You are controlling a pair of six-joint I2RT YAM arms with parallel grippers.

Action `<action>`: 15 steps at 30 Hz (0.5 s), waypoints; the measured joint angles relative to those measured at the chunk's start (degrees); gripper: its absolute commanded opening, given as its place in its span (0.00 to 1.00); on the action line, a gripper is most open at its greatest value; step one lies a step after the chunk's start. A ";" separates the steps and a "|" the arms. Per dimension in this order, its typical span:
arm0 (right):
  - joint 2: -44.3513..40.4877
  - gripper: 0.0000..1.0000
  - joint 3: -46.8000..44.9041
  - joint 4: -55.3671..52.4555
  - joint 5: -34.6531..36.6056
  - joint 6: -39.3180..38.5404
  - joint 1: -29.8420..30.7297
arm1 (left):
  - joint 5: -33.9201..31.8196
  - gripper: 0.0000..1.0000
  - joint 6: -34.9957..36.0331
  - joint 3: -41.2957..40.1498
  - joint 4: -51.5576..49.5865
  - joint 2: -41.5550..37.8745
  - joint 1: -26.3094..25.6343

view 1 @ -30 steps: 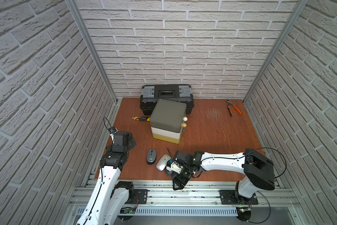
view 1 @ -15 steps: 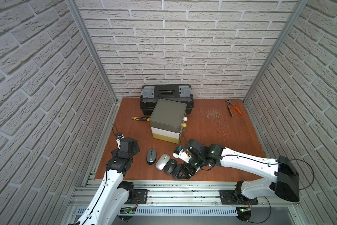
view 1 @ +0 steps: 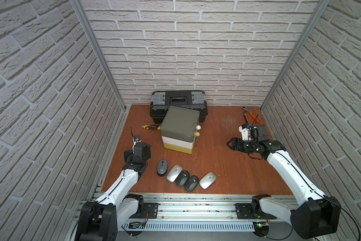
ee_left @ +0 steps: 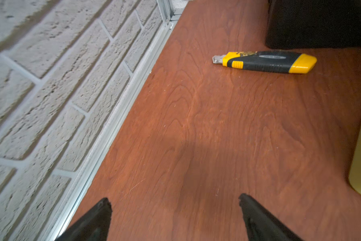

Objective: Take the mice out of the drawer
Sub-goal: Adjust the mouse at the center of the board, then reset both arms

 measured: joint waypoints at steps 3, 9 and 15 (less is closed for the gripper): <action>4.81 0.82 -0.02 2.12 0.07 0.81 -0.94 | 4.46 0.98 4.98 -1.20 10.05 7.30 1.11; 12.28 0.83 -0.02 4.68 1.90 1.49 -1.46 | 14.08 0.98 12.07 4.13 19.63 22.43 2.43; 15.78 0.84 1.64 7.76 7.17 1.01 -2.25 | 18.93 0.98 14.97 12.15 20.87 29.18 3.13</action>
